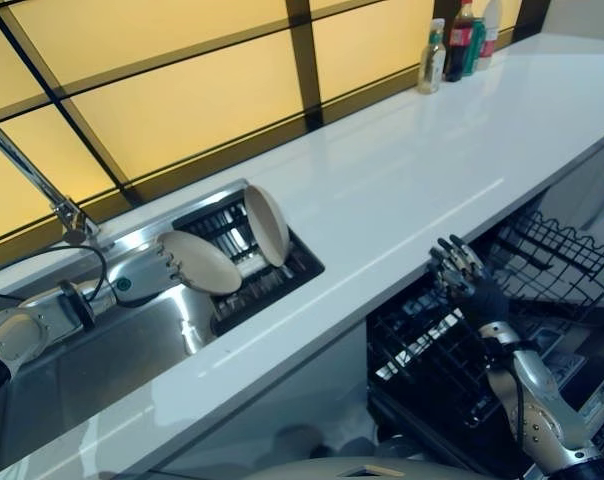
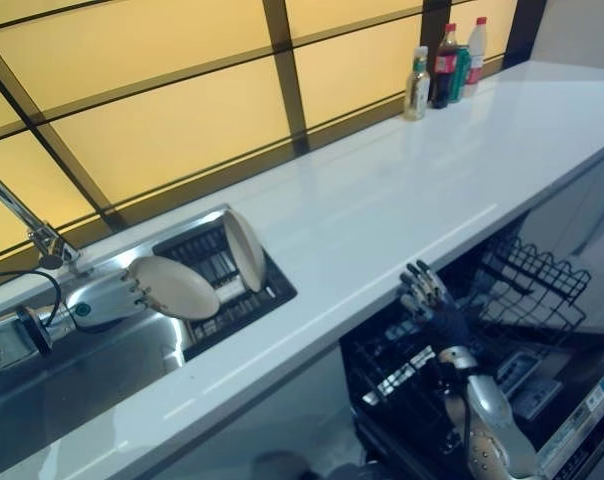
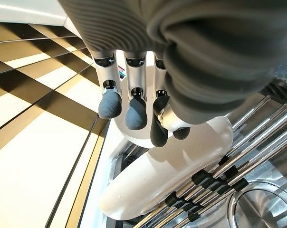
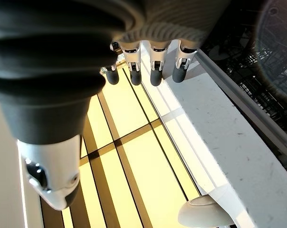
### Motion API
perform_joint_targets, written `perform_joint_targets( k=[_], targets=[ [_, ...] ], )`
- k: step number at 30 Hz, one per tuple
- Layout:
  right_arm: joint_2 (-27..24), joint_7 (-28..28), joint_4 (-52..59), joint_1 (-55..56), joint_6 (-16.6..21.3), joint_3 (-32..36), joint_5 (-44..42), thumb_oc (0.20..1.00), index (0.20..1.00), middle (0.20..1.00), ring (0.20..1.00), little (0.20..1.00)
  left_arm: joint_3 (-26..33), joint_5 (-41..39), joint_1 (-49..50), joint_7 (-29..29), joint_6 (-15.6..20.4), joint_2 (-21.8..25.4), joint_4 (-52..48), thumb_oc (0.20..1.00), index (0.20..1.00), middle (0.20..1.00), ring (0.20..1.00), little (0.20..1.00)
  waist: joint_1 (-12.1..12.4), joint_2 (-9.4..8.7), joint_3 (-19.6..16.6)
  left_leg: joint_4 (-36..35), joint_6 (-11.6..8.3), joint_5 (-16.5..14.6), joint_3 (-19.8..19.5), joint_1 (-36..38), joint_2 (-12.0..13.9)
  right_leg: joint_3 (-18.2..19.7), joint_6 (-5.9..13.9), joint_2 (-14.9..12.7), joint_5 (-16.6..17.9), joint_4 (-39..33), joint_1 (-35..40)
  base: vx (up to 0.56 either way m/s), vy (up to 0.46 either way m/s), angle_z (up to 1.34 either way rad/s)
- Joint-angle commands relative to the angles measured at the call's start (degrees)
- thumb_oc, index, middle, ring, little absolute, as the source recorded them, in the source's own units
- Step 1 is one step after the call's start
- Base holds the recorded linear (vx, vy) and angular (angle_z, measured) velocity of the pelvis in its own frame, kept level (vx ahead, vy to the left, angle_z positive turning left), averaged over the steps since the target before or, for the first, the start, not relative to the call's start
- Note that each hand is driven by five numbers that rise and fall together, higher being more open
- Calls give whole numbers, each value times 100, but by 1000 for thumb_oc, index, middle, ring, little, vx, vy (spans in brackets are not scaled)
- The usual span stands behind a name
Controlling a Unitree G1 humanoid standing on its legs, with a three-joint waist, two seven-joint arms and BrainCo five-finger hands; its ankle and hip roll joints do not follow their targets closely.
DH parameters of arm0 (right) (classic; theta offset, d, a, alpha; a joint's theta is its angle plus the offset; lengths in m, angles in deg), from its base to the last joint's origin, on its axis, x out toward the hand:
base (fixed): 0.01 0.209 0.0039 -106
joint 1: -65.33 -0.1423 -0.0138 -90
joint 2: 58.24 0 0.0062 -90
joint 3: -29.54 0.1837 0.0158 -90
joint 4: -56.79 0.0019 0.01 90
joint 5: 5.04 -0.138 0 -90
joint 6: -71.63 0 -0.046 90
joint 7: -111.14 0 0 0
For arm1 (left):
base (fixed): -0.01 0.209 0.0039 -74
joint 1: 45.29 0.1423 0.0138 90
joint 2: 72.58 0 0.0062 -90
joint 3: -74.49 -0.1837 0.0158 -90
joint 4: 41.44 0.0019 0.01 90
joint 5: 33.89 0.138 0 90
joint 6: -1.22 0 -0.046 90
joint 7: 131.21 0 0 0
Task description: Pick up plates and place into dishwasher.
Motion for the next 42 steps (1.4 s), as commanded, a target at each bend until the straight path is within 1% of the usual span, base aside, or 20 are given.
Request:
perform_joint_targets(
  k=[1, 3, 6, 8, 12, 14, 18, 23, 29, 36, 38, 39, 40, 41, 42],
  targets=[
    [-236, 15, 544, -153, 313, -142, -182, 1000, 1000, 1000, 1000, 1000, 605, -102, -11, 62, -237, 287, 88, 200, 200, 200, 200, 200, -85, -161, -133, 204, 414, 29, -222, -546, -38, -530, 182, 41, -541, 305, 84, 0, 0, 0],
    [-216, 35, 530, -173, 313, -157, -173, 1000, 1000, 1000, 1000, 1000, 627, -86, -33, 54, -186, 324, 90, 200, 200, 200, 200, 200, -76, -163, -134, 197, 413, 36, -222, -546, -38, -529, 183, 45, -533, 302, 84, 0, 0, 0],
    [-259, -1, 559, -188, 328, -206, -212, 1000, 1000, 1000, 1000, 1000, 613, -257, -86, 72, -215, 379, 111, 200, 200, 200, 200, 200, -63, -167, -139, 188, 417, 33, -225, -546, -42, -551, 184, 42, -536, 288, 88, 0, 0, 0],
    [-278, -50, 594, -191, 342, -235, -221, 1000, 1000, 1000, 1000, 1000, 619, -516, -108, 139, -273, 379, 142, 200, 200, 200, 200, 200, -51, -173, -139, 182, 420, 36, -224, -545, -41, -549, 181, 45, -530, 276, 89, 0, 0, 0],
    [-262, -31, 563, -159, 414, -213, -237, 1000, 1000, 1000, 1000, 1000, 869, -1122, 77, 410, -386, 419, 6, 200, 200, 200, 200, 200, 5, -196, -127, 177, 413, 45, -273, -561, -40, -555, 174, 49, -527, 269, 93, 0, 0, 0],
    [-237, -29, 552, -152, 435, -221, -221, 1000, 1000, 1000, 1000, 1000, 967, -1246, 72, 441, -379, 423, -72, 200, 200, 200, 200, 200, 18, -205, -130, 171, 415, 44, -294, -564, -43, -554, 166, 57, -531, 265, 96, 0, 0, 0],
    [-241, 86, 481, -117, 508, -213, -255, 1000, 1000, 1000, 1000, 1000, 1124, -1388, 29, 576, -327, 446, -114, 200, 200, 200, 200, 200, 32, -217, -148, 159, 410, 52, -298, -570, -50, -540, 157, 60, -521, 246, 97, 0, 0, 0],
    [-248, 73, 531, -108, 506, -211, -259, 1000, 1000, 1000, 1000, 1000, 1230, -1446, 1, 644, -293, 505, -150, 200, 200, 200, 200, 200, 48, -223, -161, 148, 404, 54, -312, -567, -54, -539, 157, 58, -520, 245, 98, 0, 0, 0],
    [-293, 55, 557, -124, 535, -254, -309, 1000, 1000, 1000, 1000, 1000, 1277, -1524, -7, 730, -264, 614, -189, 200, 200, 200, 200, 200, 80, -230, -177, 146, 400, 59, -329, -574, -53, -563, 160, 52, -518, 235, 106, 0, 0, 0],
    [-312, -47, 540, -186, 606, -393, -296, 1000, 1000, 1000, 1000, 1000, 1194, -1577, -74, 807, -259, 579, -211, 200, 200, 200, 200, 200, 90, -235, -153, 134, 410, 62, -368, -581, -59, -564, 163, 43, -521, 260, 86, 0, 0, 0],
    [-276, -49, 504, -196, 646, -429, -258, 1000, 1000, 1000, 1000, 1000, 1172, -1560, -79, 864, -235, 577, -164, 561, 561, 561, 561, 561, 83, -239, -147, 119, 410, 68, -363, -573, -58, -557, 170, 42, -519, 266, 80, 0, 0, 0],
    [-271, -51, 492, -193, 651, -428, -260, 1000, 1000, 1000, 1000, 1000, 1169, -1604, -68, 870, -222, 591, -144, 915, 915, 915, 915, 915, 77, -242, -147, 112, 408, 68, -357, -566, -57, -555, 178, 41, -514, 257, 88, 0, 0, 0],
    [-271, -51, 490, -192, 652, -428, -262, 1000, 1000, 1000, 1000, 1000, 1169, -1614, -66, 870, -218, 594, -141, 915, 915, 915, 915, 915, 77, -242, -147, 111, 408, 68, -356, -564, -57, -554, 179, 41, -512, 254, 91, 0, 0, 0],
    [-266, -42, 471, -178, 662, -419, -266, 1000, 1000, 1000, 1000, 1000, 1183, -1703, -42, 828, -198, 604, -129, 1000, 1000, 1000, 1000, 1000, 78, -245, -151, 108, 407, 69, -355, -565, -59, -553, 184, 43, -510, 249, 93, 0, 0, 0],
    [-263, -41, 460, -174, 666, -418, -267, 1000, 1000, 1000, 1000, 1000, 1197, -1750, -15, 734, -200, 593, -126, 1000, 1000, 1000, 1000, 1000, 78, -249, -152, 110, 409, 69, -353, -568, -58, -552, 186, 43, -510, 250, 90, 0, 0, 0]
  ],
)
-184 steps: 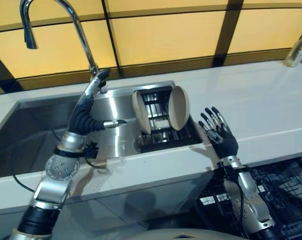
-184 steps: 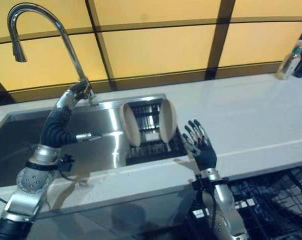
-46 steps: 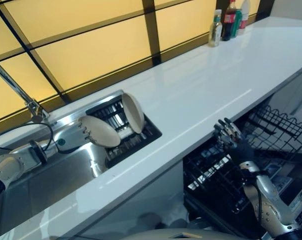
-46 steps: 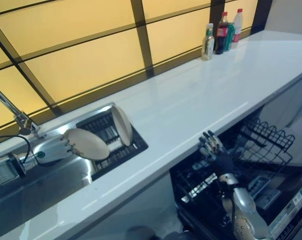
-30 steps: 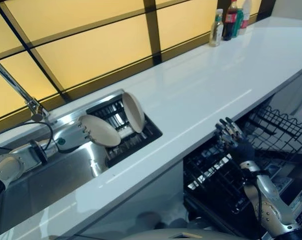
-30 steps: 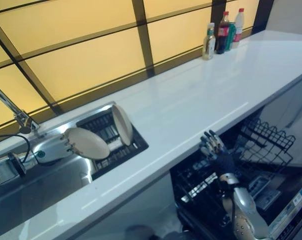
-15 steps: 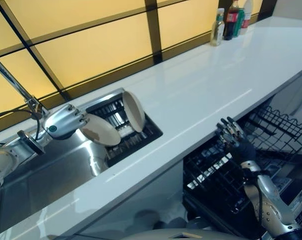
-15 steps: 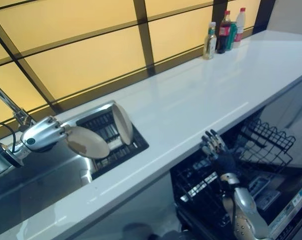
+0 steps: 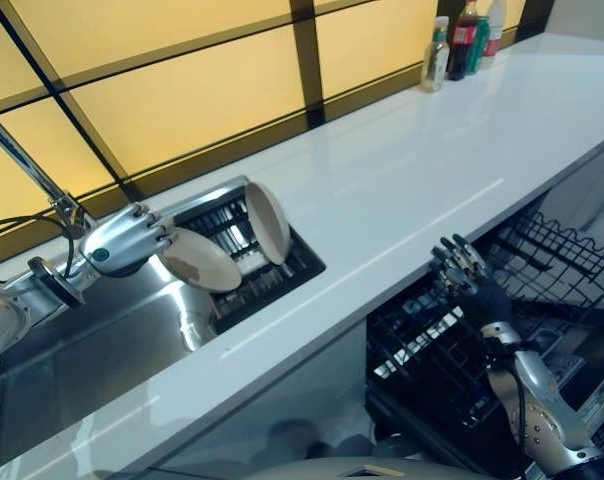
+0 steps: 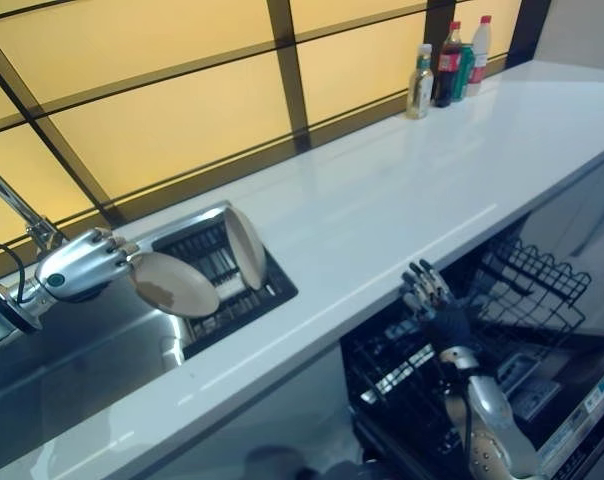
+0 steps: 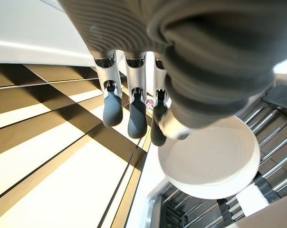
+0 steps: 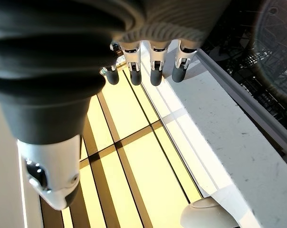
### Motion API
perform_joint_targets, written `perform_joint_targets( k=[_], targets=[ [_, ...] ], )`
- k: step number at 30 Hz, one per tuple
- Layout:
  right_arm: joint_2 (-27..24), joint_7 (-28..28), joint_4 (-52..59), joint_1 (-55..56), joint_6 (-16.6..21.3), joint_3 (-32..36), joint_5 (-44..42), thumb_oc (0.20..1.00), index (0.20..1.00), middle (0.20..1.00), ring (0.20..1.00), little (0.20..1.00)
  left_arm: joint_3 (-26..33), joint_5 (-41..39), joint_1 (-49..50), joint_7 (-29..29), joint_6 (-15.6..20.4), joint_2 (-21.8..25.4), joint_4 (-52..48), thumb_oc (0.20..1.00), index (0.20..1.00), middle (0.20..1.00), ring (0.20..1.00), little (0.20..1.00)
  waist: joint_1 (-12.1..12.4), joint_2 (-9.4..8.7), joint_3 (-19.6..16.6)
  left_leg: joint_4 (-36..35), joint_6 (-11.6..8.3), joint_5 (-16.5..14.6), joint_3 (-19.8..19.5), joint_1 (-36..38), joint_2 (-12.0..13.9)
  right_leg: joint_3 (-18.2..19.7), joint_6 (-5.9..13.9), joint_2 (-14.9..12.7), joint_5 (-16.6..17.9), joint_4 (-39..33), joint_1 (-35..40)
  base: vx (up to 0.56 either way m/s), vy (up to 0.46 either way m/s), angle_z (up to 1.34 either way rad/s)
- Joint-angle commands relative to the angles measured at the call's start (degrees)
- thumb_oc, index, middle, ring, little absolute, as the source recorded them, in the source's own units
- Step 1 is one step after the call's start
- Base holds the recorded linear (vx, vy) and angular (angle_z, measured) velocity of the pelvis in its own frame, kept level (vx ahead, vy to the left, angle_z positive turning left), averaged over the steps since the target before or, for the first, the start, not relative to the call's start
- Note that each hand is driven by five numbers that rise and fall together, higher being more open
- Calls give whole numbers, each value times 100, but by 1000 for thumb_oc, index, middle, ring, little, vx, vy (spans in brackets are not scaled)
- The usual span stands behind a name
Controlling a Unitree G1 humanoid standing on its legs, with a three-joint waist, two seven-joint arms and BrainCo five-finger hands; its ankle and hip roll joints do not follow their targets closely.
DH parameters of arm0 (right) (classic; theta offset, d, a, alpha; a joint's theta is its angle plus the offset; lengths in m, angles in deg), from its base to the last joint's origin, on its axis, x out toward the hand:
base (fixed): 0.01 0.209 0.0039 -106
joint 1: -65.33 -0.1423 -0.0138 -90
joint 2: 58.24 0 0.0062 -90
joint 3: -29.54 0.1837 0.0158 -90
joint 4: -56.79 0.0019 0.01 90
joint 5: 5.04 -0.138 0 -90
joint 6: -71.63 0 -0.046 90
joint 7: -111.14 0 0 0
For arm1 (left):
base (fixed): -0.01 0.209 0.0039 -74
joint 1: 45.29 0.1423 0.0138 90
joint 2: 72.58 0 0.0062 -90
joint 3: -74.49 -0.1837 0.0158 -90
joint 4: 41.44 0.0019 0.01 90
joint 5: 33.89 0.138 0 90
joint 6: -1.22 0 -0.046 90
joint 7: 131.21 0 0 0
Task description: Pick up plates and place into dishwasher.
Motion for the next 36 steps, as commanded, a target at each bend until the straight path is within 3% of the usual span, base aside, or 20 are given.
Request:
perform_joint_targets(
  k=[1, 9, 16, 20, 23, 36],
  targets=[
    [-107, 85, 450, -179, 421, -240, -49, 1000, 1000, 1000, 1000, 1000, 514, -519, -59, -57, -146, 343, 103, 1000, 1000, 1000, 1000, 1000, 46, -180, -194, 111, 411, 69, -305, -560, -57, -542, 189, 42, -512, 255, 87, 0, 0, 0],
    [-169, 172, 466, -172, 349, -132, -122, 1000, 1000, 1000, 1000, 1000, 349, -852, 4, -888, -77, 131, 421, 1000, 1000, 1000, 1000, 1000, -15, -188, -120, 139, 414, 82, -278, -572, -36, -501, 181, 57, -510, 293, 46, 0, 0, 0],
    [-179, 113, 503, -184, 245, -83, -68, 1000, 1000, 1000, 1000, 1000, 184, -1686, 91, -2231, 139, -53, 370, 1000, 1000, 1000, 1000, 1000, -50, -146, -56, 176, 404, 91, -299, -596, -26, -482, 177, 43, -532, 340, 22, 14, 0, 0],
    [-207, 130, 532, -130, 263, -32, -65, 1000, 1000, 1000, 1000, 1000, 154, -1978, 92, -2632, 199, 52, 279, 1000, 1000, 1000, 1000, 1000, -65, -116, -5, 198, 396, 95, -287, -615, -20, -485, 187, 26, -535, 349, 13, 0, 0, 0],
    [-225, 161, 562, -56, 285, -3, -60, 1000, 1000, 1000, 1000, 1000, 114, -2024, 73, -2632, 148, 61, 252, 1000, 1000, 1000, 1000, 1000, -83, -112, 21, 207, 397, 93, -288, -632, -18, -498, 191, 10, -537, 357, -4, 0, 0, 0],
    [-347, 427, 541, 236, 232, 331, -72, 1000, 1000, 1000, 1000, 1000, 28, -1562, 5, -1681, -240, -327, 643, 1000, 1000, 1000, 1000, 1000, -265, -76, 111, 280, 371, 110, -190, -697, -22, -376, 211, -53, -529, 479, -138, 19, 8, 0]
  ],
)
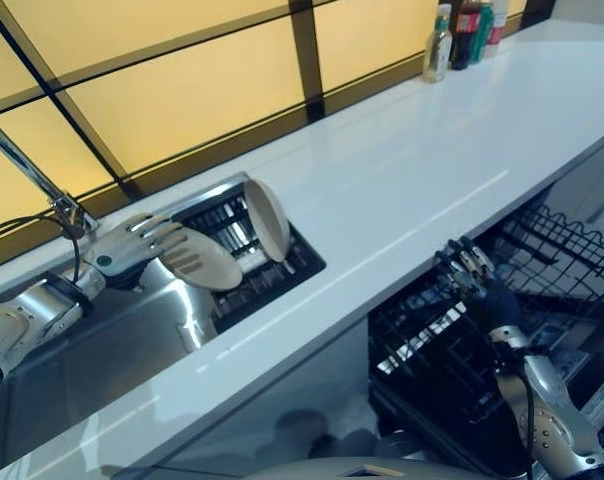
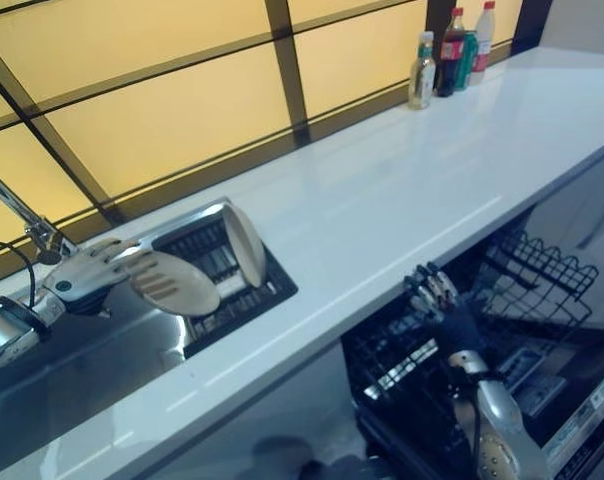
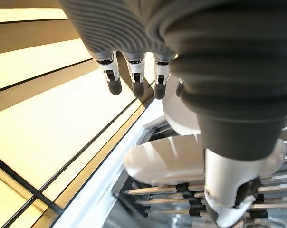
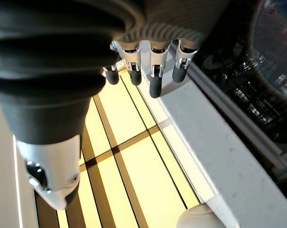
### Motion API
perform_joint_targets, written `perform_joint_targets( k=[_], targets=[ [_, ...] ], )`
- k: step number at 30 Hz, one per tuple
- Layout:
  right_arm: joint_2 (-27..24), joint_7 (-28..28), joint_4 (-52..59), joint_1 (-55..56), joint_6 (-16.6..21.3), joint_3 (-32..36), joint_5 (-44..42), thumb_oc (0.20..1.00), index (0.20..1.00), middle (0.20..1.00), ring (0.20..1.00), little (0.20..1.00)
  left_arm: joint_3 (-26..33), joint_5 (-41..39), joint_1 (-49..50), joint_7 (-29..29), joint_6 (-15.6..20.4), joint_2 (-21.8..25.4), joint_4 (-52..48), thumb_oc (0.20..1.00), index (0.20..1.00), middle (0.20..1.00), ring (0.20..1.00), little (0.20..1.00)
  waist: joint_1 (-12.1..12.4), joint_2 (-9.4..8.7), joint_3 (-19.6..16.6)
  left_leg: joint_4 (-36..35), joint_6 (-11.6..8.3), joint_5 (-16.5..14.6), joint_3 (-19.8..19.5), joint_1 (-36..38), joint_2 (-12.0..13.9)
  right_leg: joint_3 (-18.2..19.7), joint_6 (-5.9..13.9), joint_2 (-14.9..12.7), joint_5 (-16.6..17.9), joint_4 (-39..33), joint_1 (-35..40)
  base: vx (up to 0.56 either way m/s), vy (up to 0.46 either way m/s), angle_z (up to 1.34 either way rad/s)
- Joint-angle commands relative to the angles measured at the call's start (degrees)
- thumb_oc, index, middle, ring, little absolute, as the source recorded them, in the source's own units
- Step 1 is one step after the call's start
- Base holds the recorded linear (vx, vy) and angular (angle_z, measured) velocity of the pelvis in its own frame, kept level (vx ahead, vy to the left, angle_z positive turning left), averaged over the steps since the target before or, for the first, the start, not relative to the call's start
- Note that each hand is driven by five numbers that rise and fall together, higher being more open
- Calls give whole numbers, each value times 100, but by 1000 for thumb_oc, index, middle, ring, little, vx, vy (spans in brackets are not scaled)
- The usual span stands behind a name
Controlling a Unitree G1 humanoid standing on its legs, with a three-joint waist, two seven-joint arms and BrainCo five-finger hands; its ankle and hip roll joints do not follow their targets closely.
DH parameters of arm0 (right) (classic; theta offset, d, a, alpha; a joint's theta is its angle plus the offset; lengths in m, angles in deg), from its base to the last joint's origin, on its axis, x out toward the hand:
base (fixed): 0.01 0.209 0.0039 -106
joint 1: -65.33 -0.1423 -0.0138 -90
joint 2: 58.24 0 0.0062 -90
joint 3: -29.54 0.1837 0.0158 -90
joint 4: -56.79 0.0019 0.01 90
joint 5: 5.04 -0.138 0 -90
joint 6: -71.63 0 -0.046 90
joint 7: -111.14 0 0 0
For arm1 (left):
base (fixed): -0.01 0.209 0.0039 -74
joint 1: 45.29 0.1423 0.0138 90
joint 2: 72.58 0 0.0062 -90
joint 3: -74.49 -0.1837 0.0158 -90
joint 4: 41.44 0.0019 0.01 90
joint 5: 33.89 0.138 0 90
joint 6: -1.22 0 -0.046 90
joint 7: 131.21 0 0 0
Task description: Pick up plates and place into dishwasher.
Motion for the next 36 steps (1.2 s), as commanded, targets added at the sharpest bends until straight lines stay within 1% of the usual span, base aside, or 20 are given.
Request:
perform_joint_targets(
  k=[1, 5, 14, 18, 20, 24, 28, 33, 34, 36],
  targets=[
    [-261, 215, 525, 12, 215, 49, -64, 1000, 1000, 1000, 1000, 1000, 277, 158, -107, 441, -469, -54, 369, 1000, 1000, 1000, 1000, 1000, -232, -229, -61, 280, 371, 111, -196, -681, -21, -364, 209, -47, -527, 485, -130, 40, 15, 0],
    [-314, 241, 576, 66, 148, 145, -54, 1000, 1000, 1000, 1000, 1000, 216, 337, -158, 721, -645, -199, 549, 1000, 1000, 1000, 1000, 1000, -304, -193, -6, 292, 374, 124, -197, -711, -35, -280, 223, -62, -539, 575, -215, 0, 0, 0],
    [-410, 425, 596, 336, 104, 496, -69, 1000, 1000, 1000, 1000, 1000, 117, 523, -111, 905, -991, -349, 810, 1000, 1000, 1000, 1000, 1000, -481, -149, 95, 364, 359, 136, -194, -729, -29, -163, 260, -115, -639, 848, -331, 11, 3, -1],
    [-446, 612, 647, 488, -29, 724, -122, 1000, 1000, 1000, 1000, 1000, 124, 807, -87, 1315, -1274, -457, 858, 1000, 1000, 1000, 1000, 1000, -558, -144, 98, 370, 351, 137, -135, -693, -28, -116, 265, -119, -624, 839, -321, 44, 5, 0],
    [-418, 689, 653, 548, -73, 798, -133, 1000, 1000, 1000, 1000, 1000, 159, 978, -66, 1521, -1317, -507, 869, 1000, 1000, 1000, 1000, 1000, -576, -147, 93, 389, 345, 130, -118, -690, -25, -99, 263, -118, -619, 827, -310, 43, -7, -1],
    [-382, 765, 660, 615, -171, 892, -146, 1000, 1000, 1000, 1000, 1000, 255, 1137, 83, 1708, -1411, -565, 775, 1000, 1000, 1000, 1000, 1000, -584, -160, 72, 394, 337, 130, -114, -673, -24, -72, 263, -120, -599, 790, -289, 38, -10, -5],
    [-407, 722, 767, 692, -262, 958, -167, 1000, 1000, 1000, 1000, 1000, 334, 1192, 245, 1782, -1563, -590, 605, 1000, 1000, 1000, 1000, 1000, -580, -171, 74, 413, 327, 137, -127, -687, -16, -64, 259, -134, -596, 793, -296, 0, 0, 0],
    [-409, 690, 860, 757, -399, 1072, -163, 1000, 1000, 1000, 1000, 1000, 366, 1280, 440, 1522, -1581, -690, 495, 1000, 1000, 1000, 1000, 1000, -583, -184, 50, 423, 311, 135, -119, -648, -10, -80, 275, -169, -584, 763, -248, 13, 4, 0],
    [-409, 661, 888, 762, -428, 1077, -169, 1000, 1000, 1000, 1000, 1000, 343, 1280, 448, 1409, -1573, -684, 471, 890, 890, 890, 890, 890, -580, -196, 37, 423, 313, 128, -124, -634, -9, -86, 279, -173, -584, 752, -229, 32, -12, 0],
    [-388, 611, 924, 767, -461, 1080, -151, 1000, 1000, 1000, 1000, 1000, 303, 1254, 486, 1222, -1568, -696, 475, 200, 200, 200, 200, 200, -575, -212, 21, 418, 313, 120, -129, -616, -8, -93, 290, -180, -582, 725, -197, 0, 0, 0]
  ],
)
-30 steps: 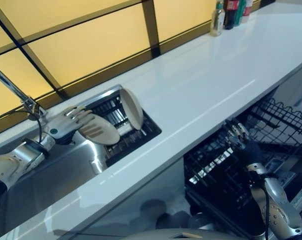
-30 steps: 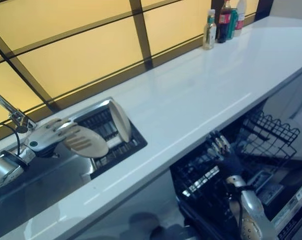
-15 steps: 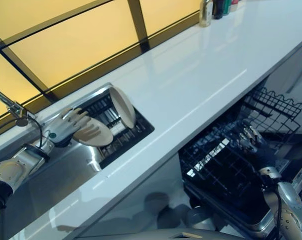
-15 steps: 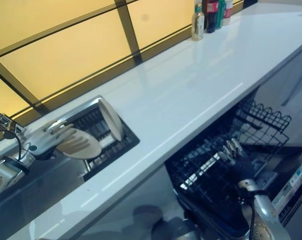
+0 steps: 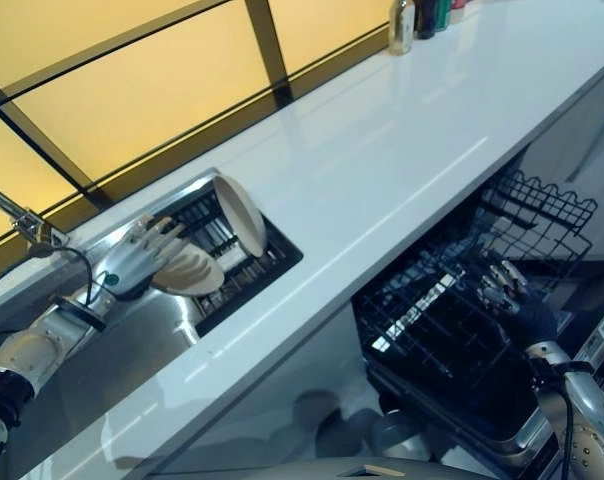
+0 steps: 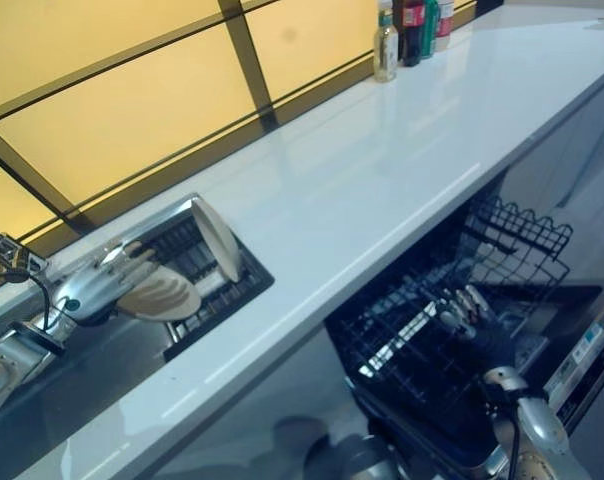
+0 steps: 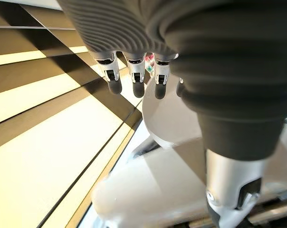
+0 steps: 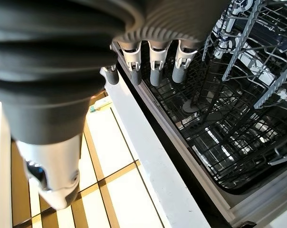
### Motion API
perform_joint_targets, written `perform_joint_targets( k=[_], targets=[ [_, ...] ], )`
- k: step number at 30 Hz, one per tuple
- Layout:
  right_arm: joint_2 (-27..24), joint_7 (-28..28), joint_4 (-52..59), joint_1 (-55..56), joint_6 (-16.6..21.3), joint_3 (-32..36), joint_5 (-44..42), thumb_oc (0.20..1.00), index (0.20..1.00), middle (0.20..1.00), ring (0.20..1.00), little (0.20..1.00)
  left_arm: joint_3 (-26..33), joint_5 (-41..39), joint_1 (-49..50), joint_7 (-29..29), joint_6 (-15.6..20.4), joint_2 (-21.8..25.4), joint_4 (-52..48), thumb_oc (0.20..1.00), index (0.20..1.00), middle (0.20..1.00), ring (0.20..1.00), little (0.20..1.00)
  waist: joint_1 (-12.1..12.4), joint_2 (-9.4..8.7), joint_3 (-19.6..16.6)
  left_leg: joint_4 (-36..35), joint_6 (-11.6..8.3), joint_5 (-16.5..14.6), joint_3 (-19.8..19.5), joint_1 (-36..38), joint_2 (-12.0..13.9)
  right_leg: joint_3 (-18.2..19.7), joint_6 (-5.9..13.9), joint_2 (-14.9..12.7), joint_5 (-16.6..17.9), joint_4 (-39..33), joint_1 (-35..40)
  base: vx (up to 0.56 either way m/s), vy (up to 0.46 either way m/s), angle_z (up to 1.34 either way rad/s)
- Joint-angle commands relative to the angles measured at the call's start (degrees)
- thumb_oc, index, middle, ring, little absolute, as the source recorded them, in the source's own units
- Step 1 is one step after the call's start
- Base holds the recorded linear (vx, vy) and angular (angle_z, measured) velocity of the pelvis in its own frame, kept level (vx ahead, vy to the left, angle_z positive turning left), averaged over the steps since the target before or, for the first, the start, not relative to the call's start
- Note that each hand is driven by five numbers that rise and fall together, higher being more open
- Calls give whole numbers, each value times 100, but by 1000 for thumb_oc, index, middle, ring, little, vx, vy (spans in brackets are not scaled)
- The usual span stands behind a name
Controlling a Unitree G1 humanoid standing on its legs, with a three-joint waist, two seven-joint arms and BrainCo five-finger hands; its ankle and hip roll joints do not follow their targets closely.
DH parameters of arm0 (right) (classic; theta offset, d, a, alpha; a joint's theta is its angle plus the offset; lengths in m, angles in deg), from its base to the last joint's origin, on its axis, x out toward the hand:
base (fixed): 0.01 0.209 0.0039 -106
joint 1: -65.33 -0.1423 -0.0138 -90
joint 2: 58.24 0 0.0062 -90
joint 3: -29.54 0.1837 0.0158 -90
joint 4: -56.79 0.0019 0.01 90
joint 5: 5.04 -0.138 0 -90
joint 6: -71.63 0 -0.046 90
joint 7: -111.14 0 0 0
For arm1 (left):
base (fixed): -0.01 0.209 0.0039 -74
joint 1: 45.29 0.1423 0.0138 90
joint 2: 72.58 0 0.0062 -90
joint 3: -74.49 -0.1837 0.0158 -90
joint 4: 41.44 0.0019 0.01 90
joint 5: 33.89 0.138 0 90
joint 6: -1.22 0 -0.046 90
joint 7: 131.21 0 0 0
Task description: Pick up plates and place into dishwasher.
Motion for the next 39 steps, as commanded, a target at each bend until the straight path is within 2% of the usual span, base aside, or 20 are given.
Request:
perform_joint_targets(
  k=[1, 7, 13, 20, 25, 31, 39],
  targets=[
    [-185, 6, 836, 99, 133, 11, -141, 1000, 1000, 1000, 1000, 1000, 473, 1, 232, -256, -244, 62, 5, 200, 200, 200, 200, 200, -87, -334, -344, 417, 279, 91, -188, -639, 37, -232, 293, -169, -507, 387, -10, 0, 0, 0],
    [-165, -80, 874, 73, 148, -74, -8, 1000, 1000, 1000, 1000, 1000, 343, 10, 179, -518, -328, 18, 76, 200, 200, 200, 200, 200, -106, -323, -302, 409, 278, 114, -186, -631, 41, -247, 295, -184, -515, 405, -5, 0, 0, 0],
    [-232, -101, 863, 50, 164, 8, -4, 1000, 1000, 1000, 1000, 1000, 255, 308, 166, -384, -410, -23, 229, 200, 200, 200, 200, 200, -131, -312, -286, 380, 267, 132, -166, -616, 34, -253, 305, -197, -495, 382, -5, 0, 0, 0],
    [-242, -9, 871, 42, 128, 68, -76, 1000, 1000, 1000, 1000, 1000, 241, 277, 99, -311, -384, 22, 174, 200, 200, 200, 200, 200, -136, -330, -312, 359, 281, 122, -143, -584, 24, -237, 318, -198, -471, 330, 26, 0, 0, 0],
    [-164, -35, 863, -3, 182, -24, -72, 1000, 1000, 1000, 1000, 1000, 340, 110, -35, -243, -249, 244, 82, 200, 200, 200, 200, 200, -91, -373, -366, 333, 271, 109, -130, -554, 43, -264, 323, -194, -463, 264, 83, -34, -16, 0],
    [-92, -112, 802, -131, 393, -263, -121, 1000, 1000, 1000, 1000, 1000, 451, -225, -368, 117, 7, 682, -53, 200, 200, 200, 200, 200, 26, -434, -472, 297, 266, 76, -119, -534, 70, -341, 304, -157, -453, 154, 157, -76, -25, 1],
    [9, -371, 715, -339, 768, -670, -103, 1000, 1000, 1000, 1000, 1000, 701, -1013, -800, 461, 212, 1162, -393, 200, 200, 200, 200, 200, 246, -490, -618, 229, 287, 60, -144, -504, 91, -448, 249, -69, -427, 0, 261, -71, -9, 3]
  ],
)
